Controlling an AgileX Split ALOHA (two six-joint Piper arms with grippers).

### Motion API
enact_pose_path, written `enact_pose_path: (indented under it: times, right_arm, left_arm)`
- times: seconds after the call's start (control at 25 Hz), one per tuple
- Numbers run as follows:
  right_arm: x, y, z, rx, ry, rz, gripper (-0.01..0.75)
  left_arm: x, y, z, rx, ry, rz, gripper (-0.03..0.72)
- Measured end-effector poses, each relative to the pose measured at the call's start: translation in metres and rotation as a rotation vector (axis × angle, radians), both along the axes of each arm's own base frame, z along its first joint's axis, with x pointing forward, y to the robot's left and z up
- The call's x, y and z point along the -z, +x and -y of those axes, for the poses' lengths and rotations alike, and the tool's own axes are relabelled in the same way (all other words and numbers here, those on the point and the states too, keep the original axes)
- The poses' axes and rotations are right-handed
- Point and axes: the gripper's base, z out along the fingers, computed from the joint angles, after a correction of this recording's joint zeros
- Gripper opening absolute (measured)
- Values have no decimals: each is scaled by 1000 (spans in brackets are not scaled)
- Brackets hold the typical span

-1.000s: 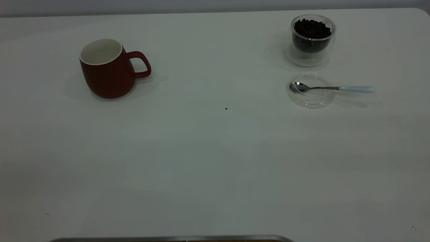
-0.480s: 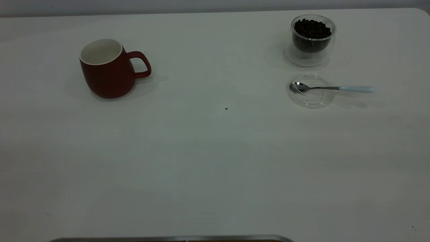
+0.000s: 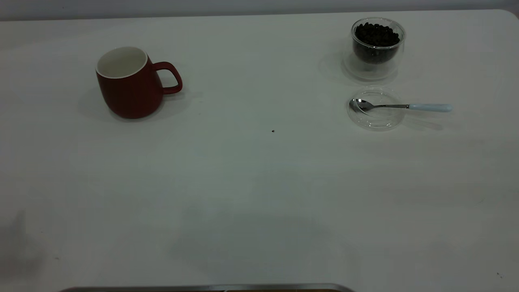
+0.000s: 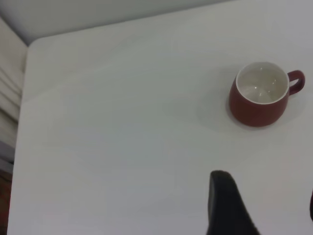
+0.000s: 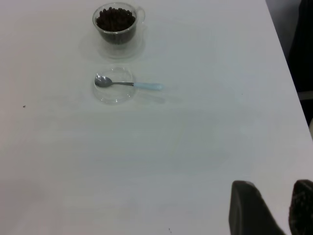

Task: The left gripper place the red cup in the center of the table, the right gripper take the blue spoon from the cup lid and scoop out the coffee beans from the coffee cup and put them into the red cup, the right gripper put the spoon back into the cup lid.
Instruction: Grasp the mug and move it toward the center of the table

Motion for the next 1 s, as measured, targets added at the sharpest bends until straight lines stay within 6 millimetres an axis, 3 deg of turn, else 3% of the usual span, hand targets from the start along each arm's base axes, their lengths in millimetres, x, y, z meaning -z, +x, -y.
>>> enact_pose_path:
  times: [0.48, 0.64, 0.76, 1.0]
  right_arm:
    - [0, 0, 0, 0, 0, 0, 241]
    - [0, 0, 0, 0, 0, 0, 241]
    - [0, 0, 0, 0, 0, 0, 241]
    - [0, 0, 0, 0, 0, 0, 241]
  left_arm:
    - [0, 124, 19, 49, 19, -228, 457]
    - [17, 160, 21, 35, 48, -416, 449]
    - [41, 191, 23, 32, 90, -545, 446]
    - [83, 229, 10, 128, 388, -630, 446]
